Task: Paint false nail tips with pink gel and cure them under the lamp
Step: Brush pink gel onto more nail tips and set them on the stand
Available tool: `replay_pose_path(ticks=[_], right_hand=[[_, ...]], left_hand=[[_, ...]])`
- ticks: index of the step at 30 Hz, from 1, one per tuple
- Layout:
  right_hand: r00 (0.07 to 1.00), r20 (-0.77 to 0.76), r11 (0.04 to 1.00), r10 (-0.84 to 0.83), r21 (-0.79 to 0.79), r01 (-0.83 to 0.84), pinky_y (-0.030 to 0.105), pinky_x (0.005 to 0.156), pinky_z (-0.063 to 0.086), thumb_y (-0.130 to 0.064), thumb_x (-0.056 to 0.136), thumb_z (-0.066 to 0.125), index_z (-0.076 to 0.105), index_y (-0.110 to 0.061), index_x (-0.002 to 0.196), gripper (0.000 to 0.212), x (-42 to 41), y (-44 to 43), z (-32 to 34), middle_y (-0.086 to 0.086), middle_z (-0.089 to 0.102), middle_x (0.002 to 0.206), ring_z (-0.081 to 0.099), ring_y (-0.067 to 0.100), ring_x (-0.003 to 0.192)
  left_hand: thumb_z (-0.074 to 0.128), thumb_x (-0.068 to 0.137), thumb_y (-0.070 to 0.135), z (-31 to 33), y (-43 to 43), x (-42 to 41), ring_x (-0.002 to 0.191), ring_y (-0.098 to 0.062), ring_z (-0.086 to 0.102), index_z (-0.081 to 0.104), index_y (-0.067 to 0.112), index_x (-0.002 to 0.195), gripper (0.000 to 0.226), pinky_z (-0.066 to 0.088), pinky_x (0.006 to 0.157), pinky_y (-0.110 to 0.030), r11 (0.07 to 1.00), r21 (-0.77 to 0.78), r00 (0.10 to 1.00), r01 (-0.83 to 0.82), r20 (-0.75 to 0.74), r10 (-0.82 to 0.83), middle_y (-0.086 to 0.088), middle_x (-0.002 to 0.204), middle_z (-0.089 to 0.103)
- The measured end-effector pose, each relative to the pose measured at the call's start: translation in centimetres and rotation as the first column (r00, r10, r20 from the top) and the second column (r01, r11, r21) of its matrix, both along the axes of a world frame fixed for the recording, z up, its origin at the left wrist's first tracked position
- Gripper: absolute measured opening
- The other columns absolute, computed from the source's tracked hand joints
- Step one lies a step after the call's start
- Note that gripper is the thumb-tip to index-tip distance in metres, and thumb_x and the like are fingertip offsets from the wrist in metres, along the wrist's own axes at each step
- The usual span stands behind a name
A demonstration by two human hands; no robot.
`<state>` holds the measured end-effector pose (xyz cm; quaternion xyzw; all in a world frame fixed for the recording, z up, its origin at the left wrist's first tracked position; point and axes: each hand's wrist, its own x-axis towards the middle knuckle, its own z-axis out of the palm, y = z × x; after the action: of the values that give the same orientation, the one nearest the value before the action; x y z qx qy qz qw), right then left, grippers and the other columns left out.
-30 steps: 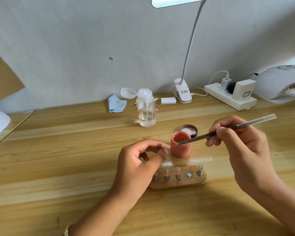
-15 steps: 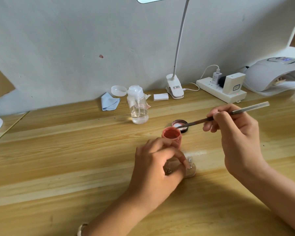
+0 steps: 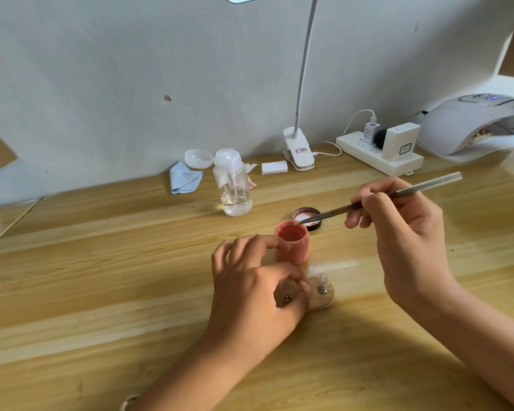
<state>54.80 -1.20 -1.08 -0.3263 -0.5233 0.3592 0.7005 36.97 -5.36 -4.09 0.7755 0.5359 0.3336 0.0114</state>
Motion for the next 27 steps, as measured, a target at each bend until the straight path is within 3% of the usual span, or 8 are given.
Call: replay_pose_path(ticks=[6, 8, 10, 13, 18, 21, 24, 27], right_hand=[[1.0, -0.002, 1.0, -0.017, -0.012, 0.017, 0.014, 0.064, 0.044, -0.01, 0.085, 0.053, 0.062, -0.01, 0.081, 0.01, 0.1, 0.0, 0.2, -0.005, 0.063, 0.056, 0.058, 0.004, 0.058], [0.999, -0.012, 0.999, -0.033, -0.022, 0.033, 0.015, 0.063, 0.043, -0.011, 0.084, 0.053, 0.062, -0.013, 0.08, 0.01, 0.3, 0.0, 0.4, -0.005, 0.063, 0.057, 0.057, 0.006, 0.059], [0.998, -0.027, 0.998, -0.052, -0.034, 0.051, 0.017, 0.063, 0.042, -0.011, 0.084, 0.053, 0.063, -0.015, 0.08, 0.011, 0.6, 0.0, 0.5, -0.005, 0.062, 0.056, 0.055, 0.01, 0.061], [0.997, -0.036, 0.997, -0.066, -0.041, 0.064, 0.017, 0.065, 0.043, -0.007, 0.087, 0.051, 0.062, -0.016, 0.081, 0.015, 0.7, 0.1, 0.5, -0.007, 0.062, 0.055, 0.056, 0.008, 0.061], [0.998, -0.028, 0.998, -0.06, -0.036, 0.059, 0.017, 0.065, 0.043, -0.011, 0.084, 0.051, 0.061, -0.015, 0.08, 0.012, 0.5, 0.2, 0.4, -0.008, 0.062, 0.056, 0.056, 0.008, 0.061], [0.998, -0.02, 0.997, -0.063, -0.034, 0.062, 0.018, 0.063, 0.042, -0.012, 0.083, 0.051, 0.061, -0.016, 0.08, 0.011, 0.5, 0.4, 0.2, -0.009, 0.062, 0.056, 0.055, 0.009, 0.06], [0.998, -0.01, 0.997, -0.068, -0.034, 0.068, 0.019, 0.062, 0.041, -0.012, 0.083, 0.051, 0.061, -0.017, 0.079, 0.012, 0.5, 0.5, 0.1, -0.008, 0.062, 0.057, 0.054, 0.011, 0.061], [0.996, -0.024, 0.996, -0.081, -0.039, 0.08, 0.018, 0.059, 0.039, -0.012, 0.084, 0.052, 0.061, -0.016, 0.08, 0.012, 0.6, 0.6, 0.0, -0.009, 0.062, 0.057, 0.052, 0.011, 0.06]], left_hand=[[0.066, 0.063, 0.06, 1.1, 0.2, -1.2, 0.117, -0.008, 0.046, 0.076, 0.04, 0.091, 0.035, 0.026, 0.106, -0.034, 0.998, -0.05, 0.998, 0.039, -0.054, -0.042, 0.02, 0.118, 0.055], [0.068, 0.063, 0.062, 2.4, 0.4, -2.6, 0.121, -0.002, 0.047, 0.076, 0.04, 0.094, 0.039, 0.03, 0.107, -0.026, 0.974, -0.173, 0.97, 0.146, 0.217, -0.107, 0.023, 0.118, 0.056], [0.064, 0.072, 0.056, 3.7, 0.9, -4.3, 0.113, -0.004, 0.057, 0.077, 0.035, 0.09, 0.031, 0.042, 0.096, -0.031, 0.945, -0.195, 0.795, 0.263, 0.598, -0.098, 0.015, 0.112, 0.065], [0.056, 0.073, 0.048, 4.5, 1.6, -7.0, 0.087, -0.01, 0.062, 0.079, 0.03, 0.083, 0.031, 0.044, 0.071, -0.031, 0.947, -0.2, 0.628, 0.253, 0.778, -0.004, 0.004, 0.095, 0.074], [0.071, 0.059, 0.055, 4.0, 1.6, -8.5, 0.086, -0.001, 0.053, 0.075, 0.034, 0.094, 0.041, 0.038, 0.072, -0.011, 0.799, -0.5, 0.893, 0.334, 0.438, -0.1, 0.016, 0.094, 0.065], [0.076, 0.05, 0.06, 3.3, 1.4, -7.6, 0.097, -0.001, 0.053, 0.072, 0.04, 0.098, 0.052, 0.039, 0.085, -0.012, 0.772, -0.585, 0.964, 0.247, 0.229, -0.134, 0.018, 0.1, 0.06], [0.071, 0.051, 0.067, 3.1, 1.0, -6.1, 0.103, -0.004, 0.053, 0.071, 0.036, 0.103, 0.061, 0.044, 0.098, -0.028, 0.842, -0.516, 0.983, 0.158, 0.166, -0.083, 0.018, 0.101, 0.059], [0.068, 0.059, 0.067, 3.1, 0.3, -3.4, 0.106, -0.002, 0.05, 0.071, 0.035, 0.106, 0.057, 0.04, 0.097, -0.031, 0.952, -0.29, 0.995, 0.098, 0.022, -0.095, 0.021, 0.104, 0.057]])
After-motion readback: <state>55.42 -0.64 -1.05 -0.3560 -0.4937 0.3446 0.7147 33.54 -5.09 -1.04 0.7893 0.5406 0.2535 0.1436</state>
